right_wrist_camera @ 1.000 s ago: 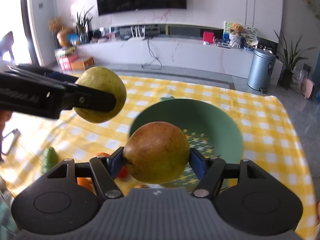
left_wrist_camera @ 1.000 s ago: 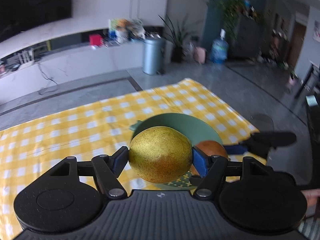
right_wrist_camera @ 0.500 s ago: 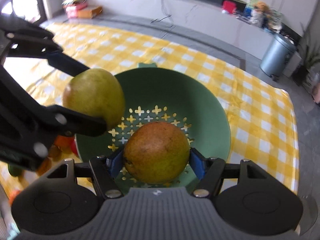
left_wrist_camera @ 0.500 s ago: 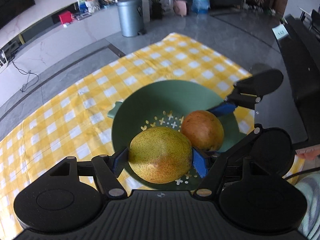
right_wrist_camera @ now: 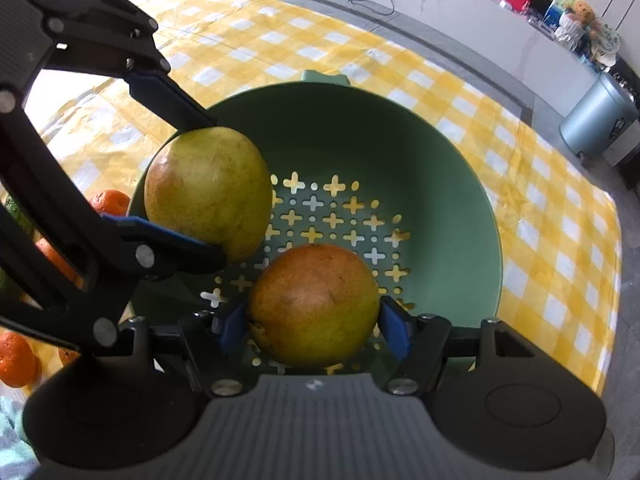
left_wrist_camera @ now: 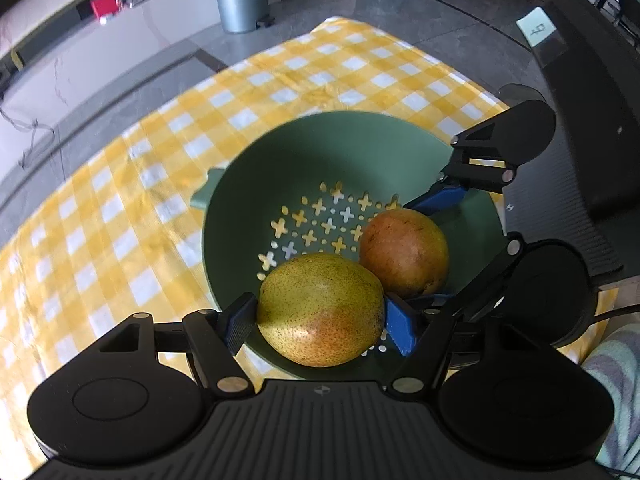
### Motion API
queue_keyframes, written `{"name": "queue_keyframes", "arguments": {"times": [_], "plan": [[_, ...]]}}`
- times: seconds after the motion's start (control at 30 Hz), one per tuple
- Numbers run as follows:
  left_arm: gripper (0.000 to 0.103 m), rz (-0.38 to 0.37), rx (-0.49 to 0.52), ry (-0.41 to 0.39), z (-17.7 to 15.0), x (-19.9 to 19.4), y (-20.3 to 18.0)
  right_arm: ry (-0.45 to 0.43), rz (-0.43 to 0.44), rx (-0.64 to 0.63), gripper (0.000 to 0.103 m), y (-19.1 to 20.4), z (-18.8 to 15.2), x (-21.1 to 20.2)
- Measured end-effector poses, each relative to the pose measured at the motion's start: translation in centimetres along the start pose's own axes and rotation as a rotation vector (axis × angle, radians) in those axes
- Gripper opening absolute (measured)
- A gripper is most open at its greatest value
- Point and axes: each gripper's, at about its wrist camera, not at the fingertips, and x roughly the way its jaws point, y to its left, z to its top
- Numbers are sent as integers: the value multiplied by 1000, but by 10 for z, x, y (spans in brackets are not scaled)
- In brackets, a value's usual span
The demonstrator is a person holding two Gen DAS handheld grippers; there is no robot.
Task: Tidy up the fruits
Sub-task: 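Carry both pears into the green colander and open both tools to release them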
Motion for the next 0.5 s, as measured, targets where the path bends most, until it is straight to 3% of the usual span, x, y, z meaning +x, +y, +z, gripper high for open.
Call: {"name": "queue_keyframes", "arguments": {"times": [0.23, 0.5], "plan": [[79, -19, -14, 34, -2, 10, 0, 48, 11, 9, 66, 1, -3, 4], [79, 18, 2, 54, -2, 19, -5, 58, -12, -6, 67, 6, -4, 0]]}}
